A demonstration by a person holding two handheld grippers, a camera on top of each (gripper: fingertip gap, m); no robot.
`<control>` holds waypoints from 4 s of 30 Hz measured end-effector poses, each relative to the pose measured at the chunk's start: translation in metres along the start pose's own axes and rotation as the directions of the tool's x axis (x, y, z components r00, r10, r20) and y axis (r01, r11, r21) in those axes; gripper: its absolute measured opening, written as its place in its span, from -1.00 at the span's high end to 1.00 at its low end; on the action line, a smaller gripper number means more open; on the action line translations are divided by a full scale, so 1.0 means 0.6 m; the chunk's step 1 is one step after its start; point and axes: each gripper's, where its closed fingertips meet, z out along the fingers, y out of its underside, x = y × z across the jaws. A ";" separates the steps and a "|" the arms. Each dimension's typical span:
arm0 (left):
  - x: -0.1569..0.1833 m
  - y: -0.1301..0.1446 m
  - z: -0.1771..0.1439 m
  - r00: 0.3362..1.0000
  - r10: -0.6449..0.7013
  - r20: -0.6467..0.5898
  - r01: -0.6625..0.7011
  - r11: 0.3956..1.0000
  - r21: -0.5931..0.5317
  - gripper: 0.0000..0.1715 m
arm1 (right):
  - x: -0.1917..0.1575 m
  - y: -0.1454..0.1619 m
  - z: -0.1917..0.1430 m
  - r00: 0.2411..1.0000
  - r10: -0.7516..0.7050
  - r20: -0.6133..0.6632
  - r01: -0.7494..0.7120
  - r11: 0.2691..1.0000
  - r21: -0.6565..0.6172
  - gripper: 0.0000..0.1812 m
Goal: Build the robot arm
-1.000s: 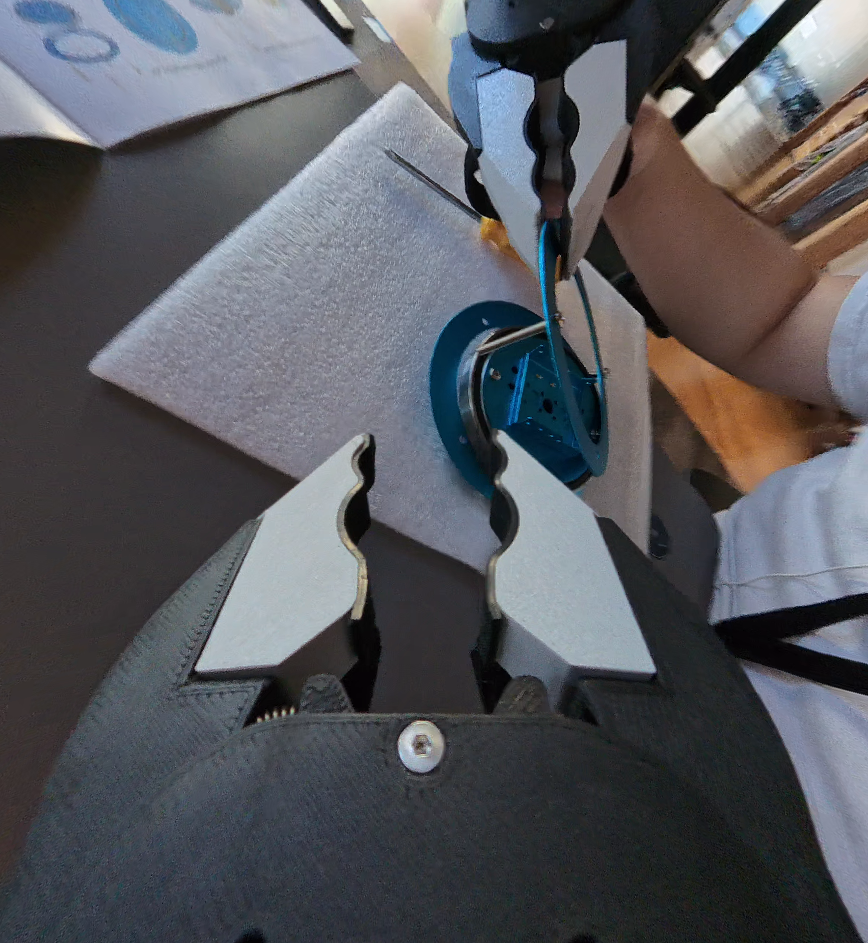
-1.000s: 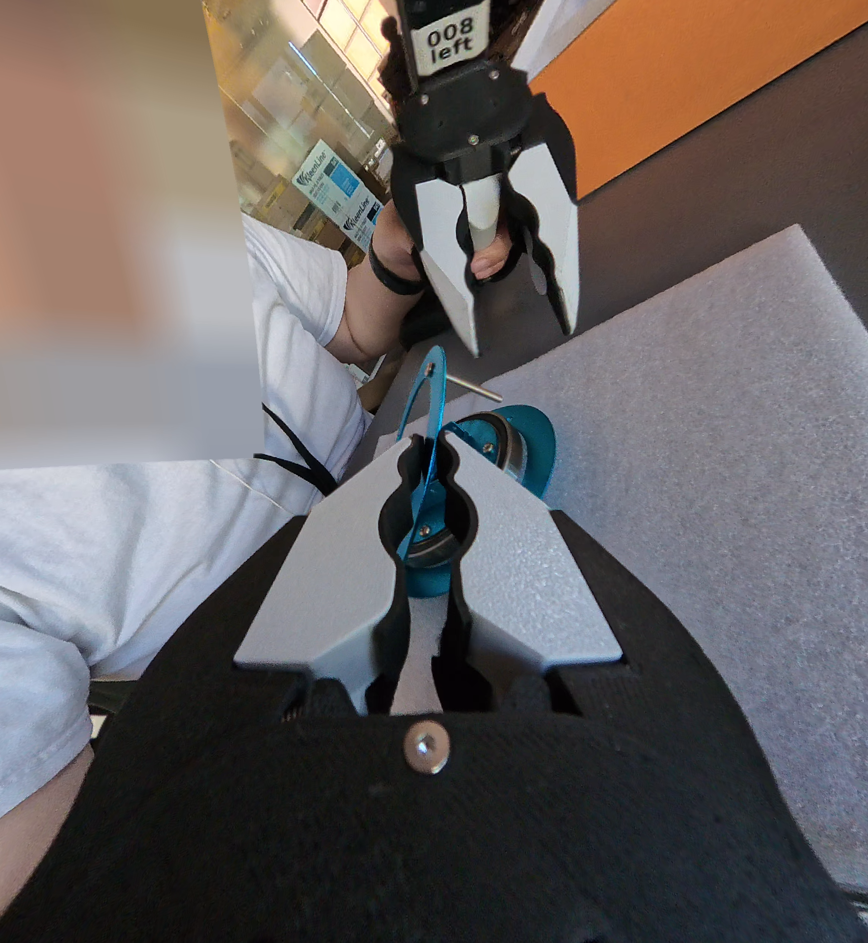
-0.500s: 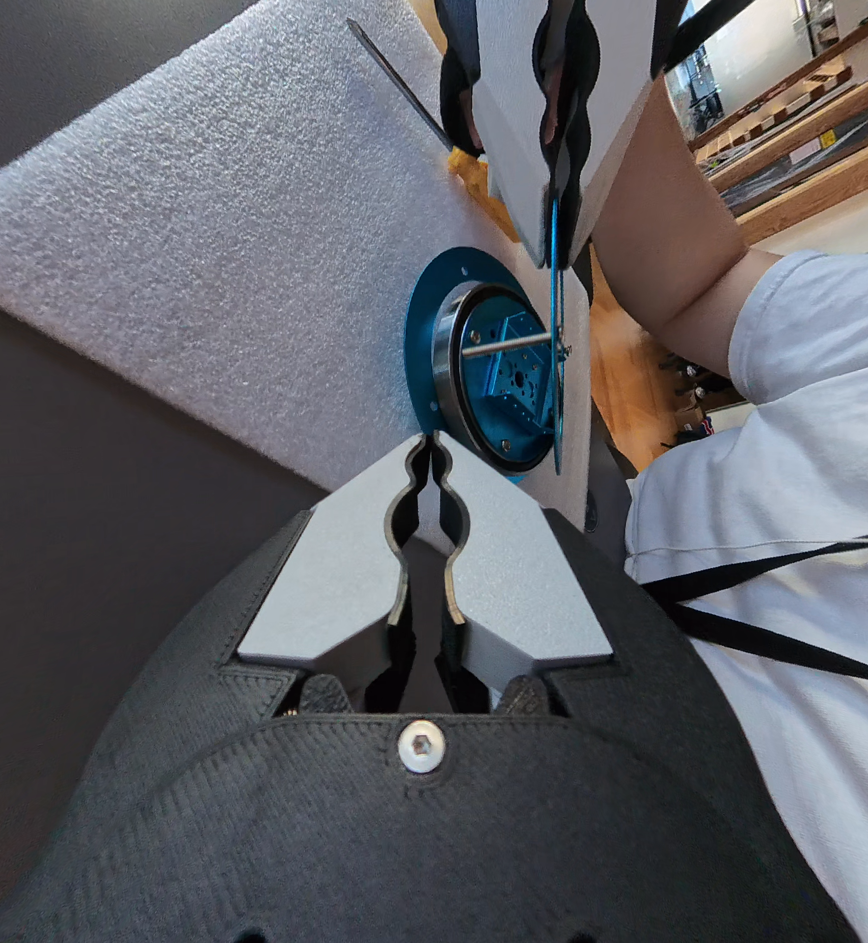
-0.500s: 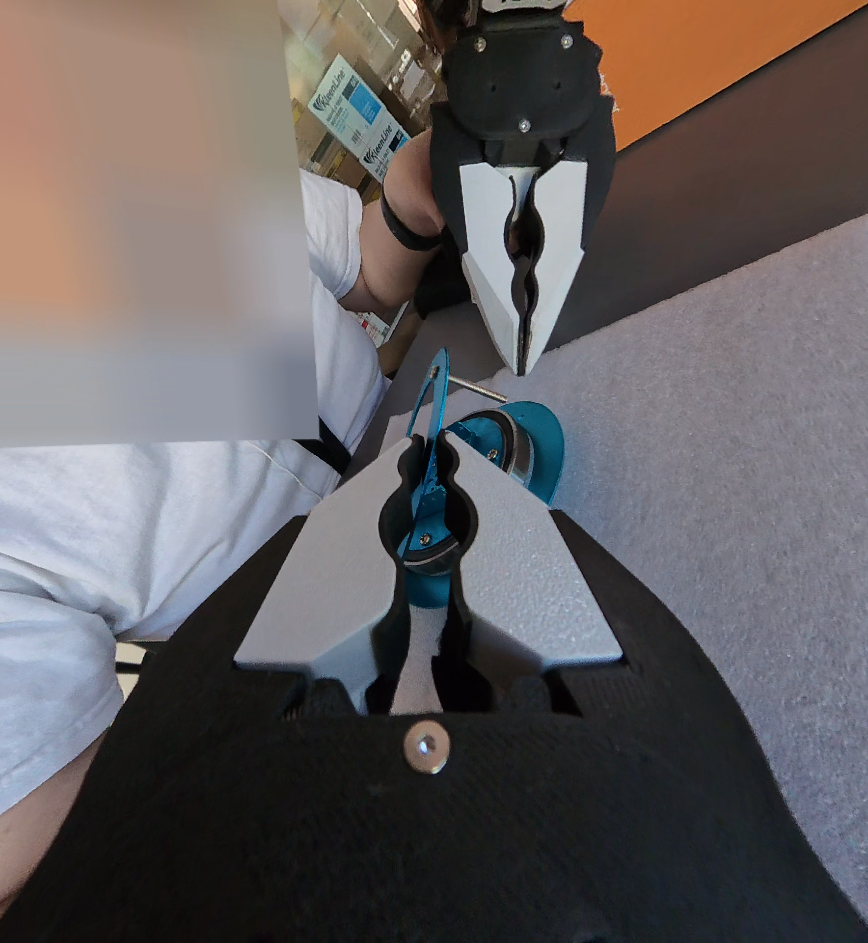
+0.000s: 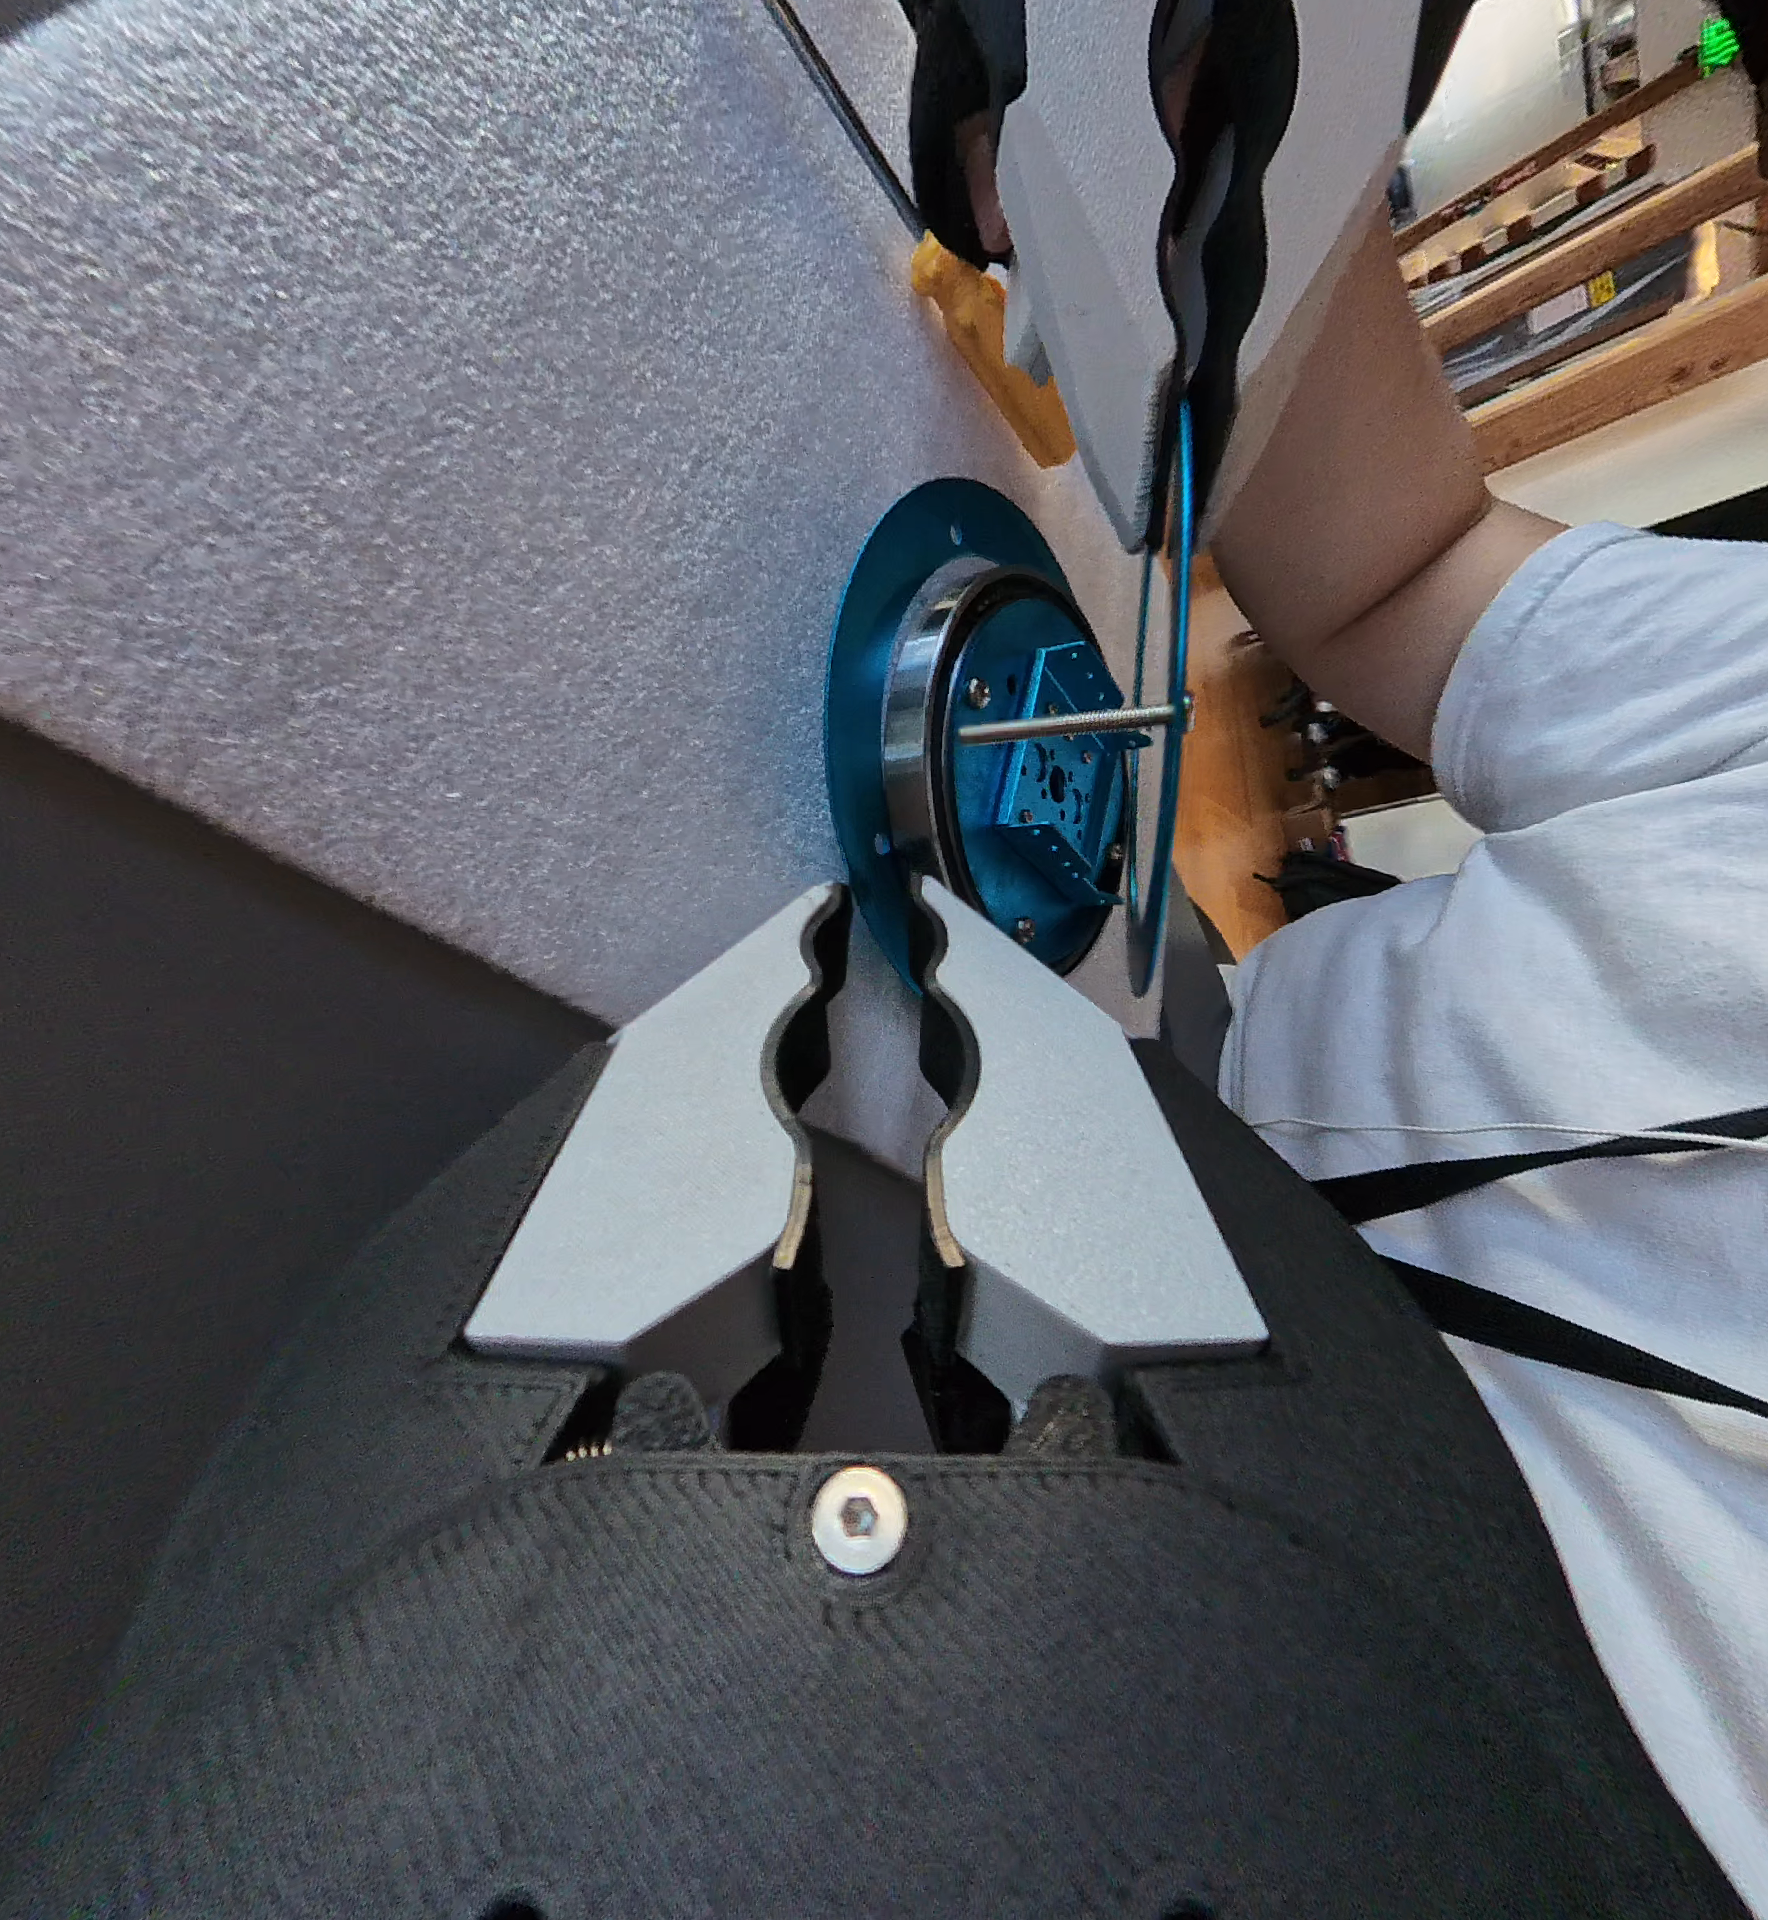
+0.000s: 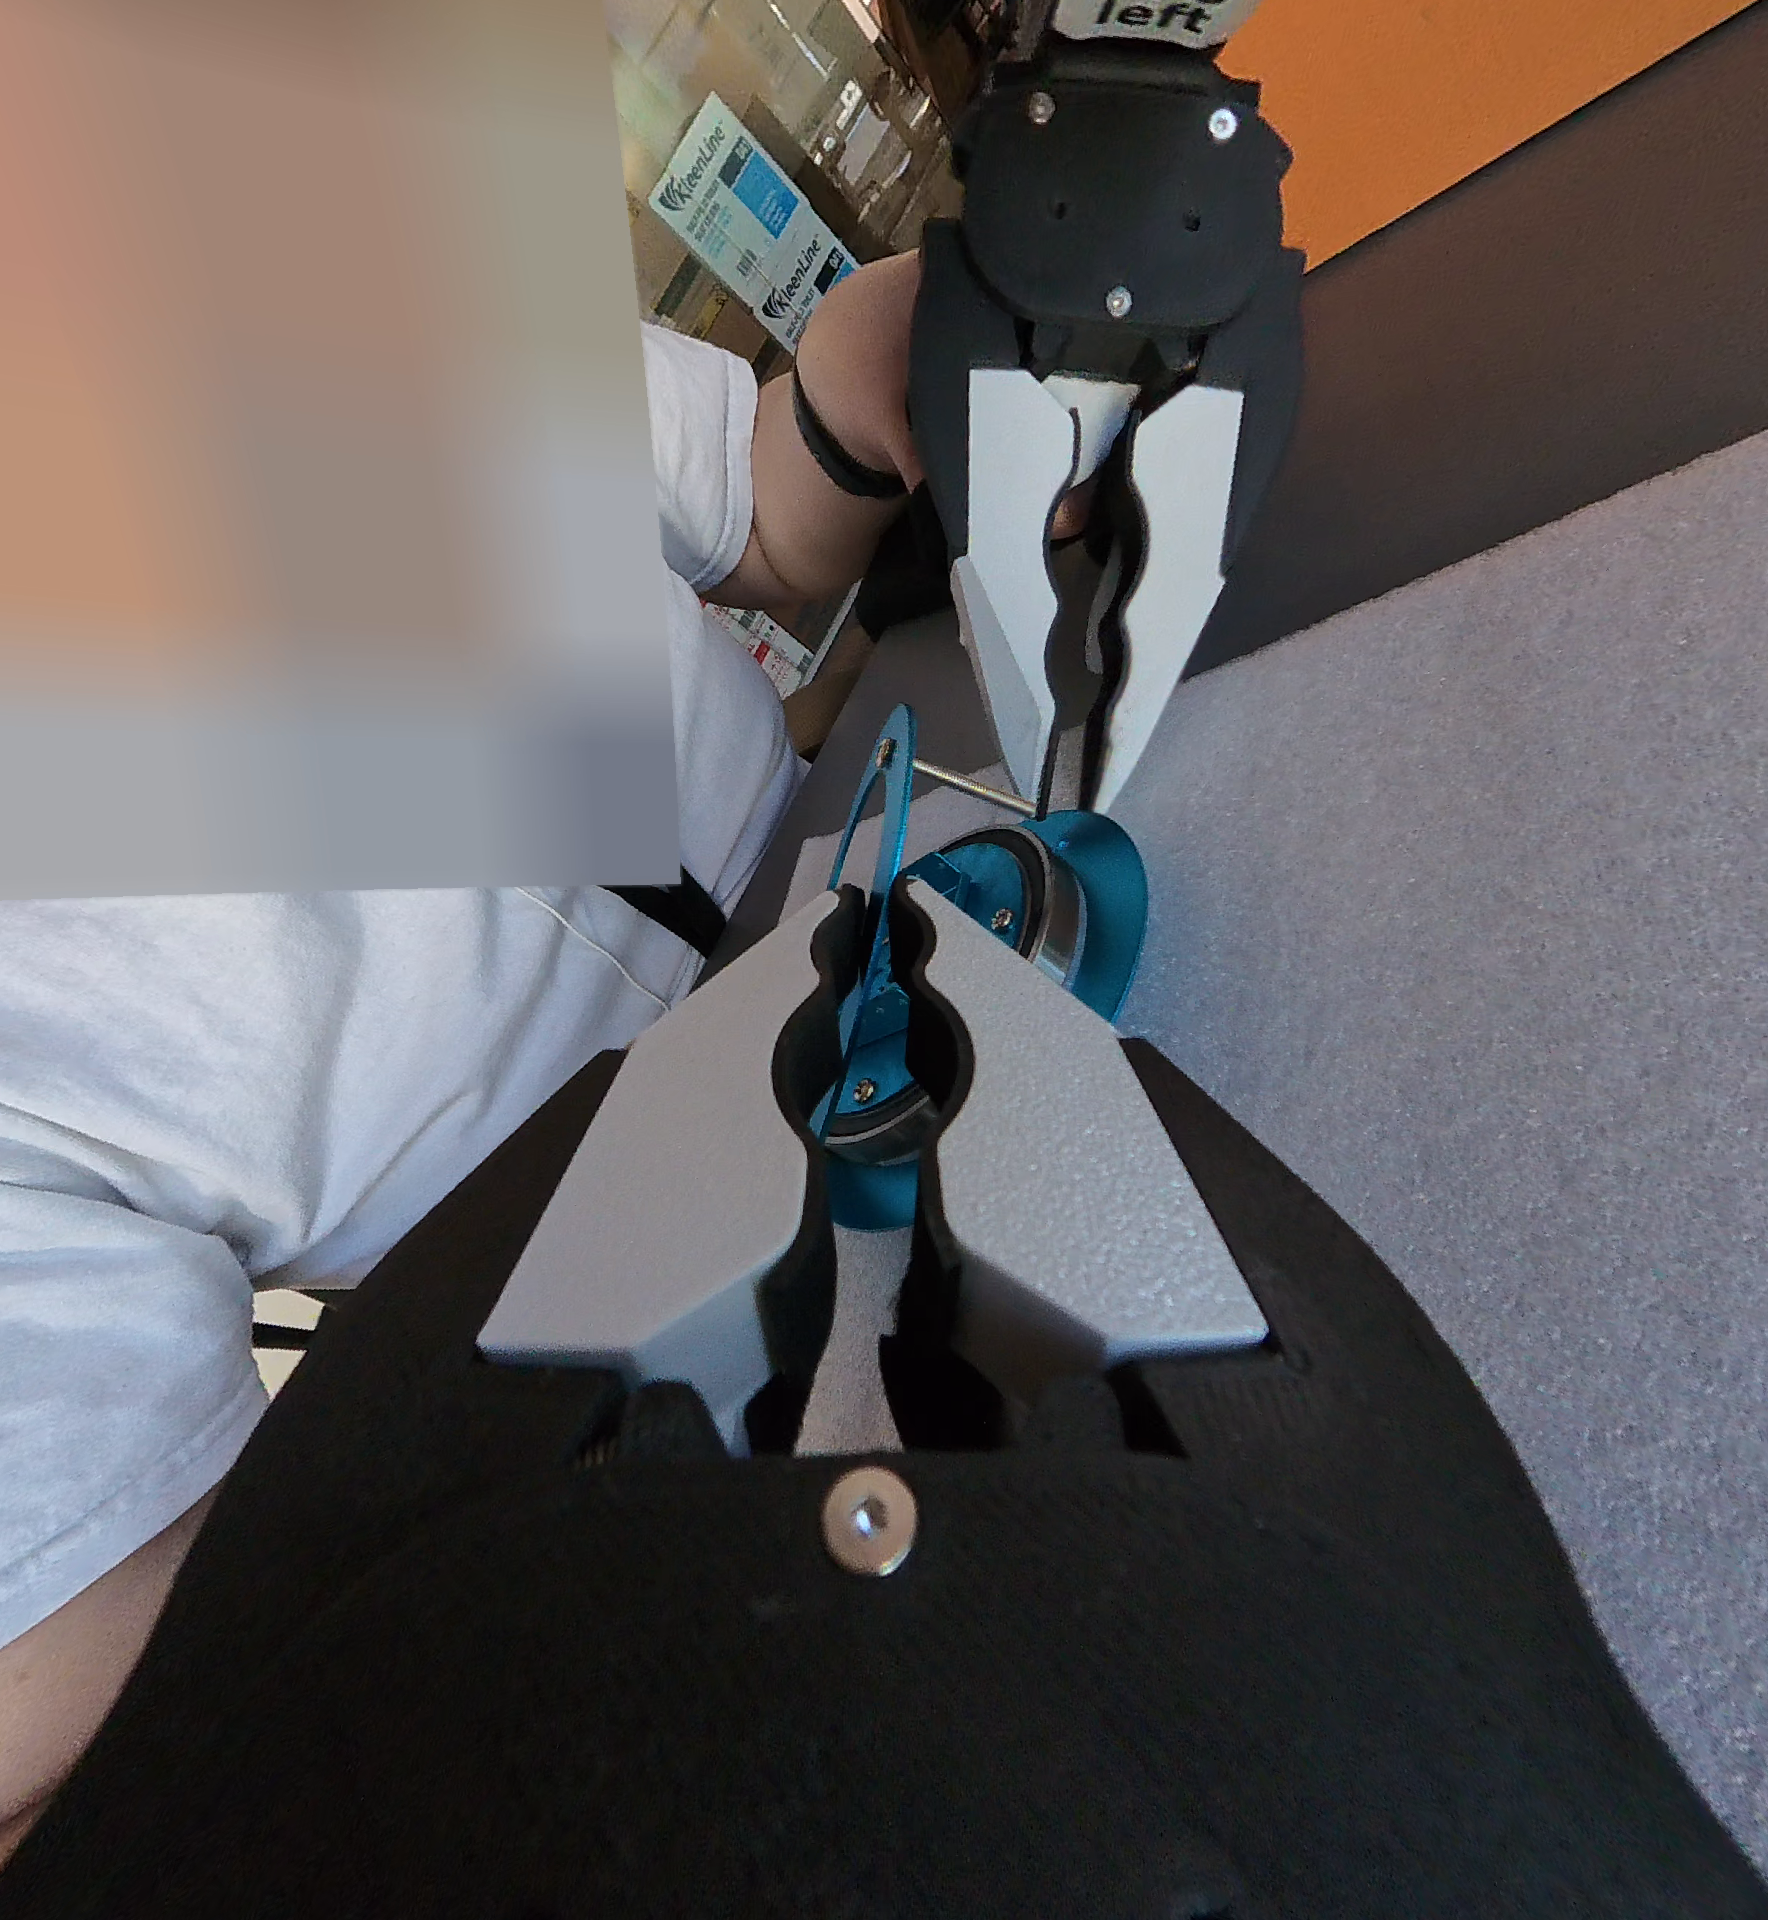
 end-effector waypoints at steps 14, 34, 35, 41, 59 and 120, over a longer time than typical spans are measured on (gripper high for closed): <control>0.021 0.000 0.002 0.977 -0.095 -0.193 0.104 0.994 0.038 0.99 | -0.008 0.012 0.011 0.999 0.005 0.032 -0.003 0.999 -0.050 0.97; 0.028 -0.002 0.009 0.983 -0.032 -0.182 0.040 0.998 0.041 1.00 | -0.011 0.022 0.011 0.997 0.071 0.035 -0.068 0.994 -0.083 0.98; 0.029 -0.002 0.009 0.983 -0.031 -0.183 0.039 0.998 0.043 1.00 | -0.013 0.022 0.012 0.997 0.071 0.036 -0.068 0.994 -0.085 0.98; 0.030 -0.003 0.007 0.984 -0.018 -0.175 0.027 0.998 0.051 1.00 | -0.016 0.023 0.015 0.992 0.126 0.011 -0.124 0.986 -0.107 0.99; 0.029 -0.005 0.002 0.986 -0.003 -0.167 0.014 0.998 0.062 1.00 | -0.023 0.025 0.009 0.976 0.213 -0.043 -0.217 0.969 -0.116 1.00; 0.017 0.001 0.003 0.989 -0.034 -0.144 0.044 0.997 0.061 1.00 | 0.017 0.086 0.003 0.605 -0.015 -0.796 0.055 0.998 0.022 0.19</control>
